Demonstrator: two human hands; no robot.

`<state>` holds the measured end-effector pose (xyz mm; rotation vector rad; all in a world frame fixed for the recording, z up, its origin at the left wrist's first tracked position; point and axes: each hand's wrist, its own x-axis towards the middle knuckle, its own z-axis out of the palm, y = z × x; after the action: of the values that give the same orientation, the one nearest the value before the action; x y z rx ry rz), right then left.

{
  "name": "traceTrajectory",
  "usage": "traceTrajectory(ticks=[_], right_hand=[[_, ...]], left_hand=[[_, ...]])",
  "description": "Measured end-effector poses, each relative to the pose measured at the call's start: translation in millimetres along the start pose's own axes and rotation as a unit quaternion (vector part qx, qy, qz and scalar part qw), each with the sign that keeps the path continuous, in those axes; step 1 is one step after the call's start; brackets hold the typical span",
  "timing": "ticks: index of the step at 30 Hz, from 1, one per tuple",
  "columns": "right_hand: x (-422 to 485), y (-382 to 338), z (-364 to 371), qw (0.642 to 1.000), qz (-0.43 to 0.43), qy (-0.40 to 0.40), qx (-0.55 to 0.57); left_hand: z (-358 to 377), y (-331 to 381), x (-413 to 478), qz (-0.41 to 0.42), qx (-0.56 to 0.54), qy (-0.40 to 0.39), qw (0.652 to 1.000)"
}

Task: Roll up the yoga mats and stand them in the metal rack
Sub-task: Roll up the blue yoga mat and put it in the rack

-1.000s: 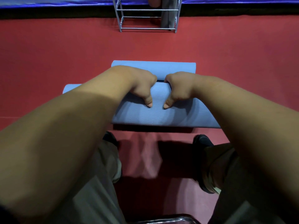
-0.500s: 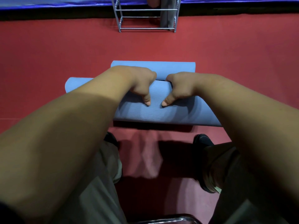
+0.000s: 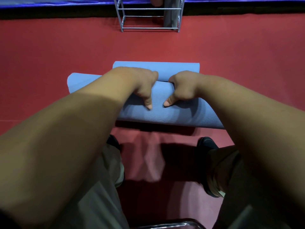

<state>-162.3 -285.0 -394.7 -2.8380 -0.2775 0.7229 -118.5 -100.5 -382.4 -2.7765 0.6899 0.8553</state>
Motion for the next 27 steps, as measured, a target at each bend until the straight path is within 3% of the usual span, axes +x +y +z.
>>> traceTrajectory(ticks=[3, 19, 27], right_hand=[[-1, -1, -1, 1.0, -0.001, -0.002, 0.015], [2, -6, 3, 0.999, 0.012, -0.026, 0.021], [4, -2, 3, 0.996, 0.04, -0.046, 0.059]], left_hand=[[1, -4, 3, 0.014, -0.009, 0.018, 1.0], [-3, 1, 1, 0.002, -0.008, -0.043, 0.999], [4, 8, 3, 0.045, 0.009, 0.037, 0.998]])
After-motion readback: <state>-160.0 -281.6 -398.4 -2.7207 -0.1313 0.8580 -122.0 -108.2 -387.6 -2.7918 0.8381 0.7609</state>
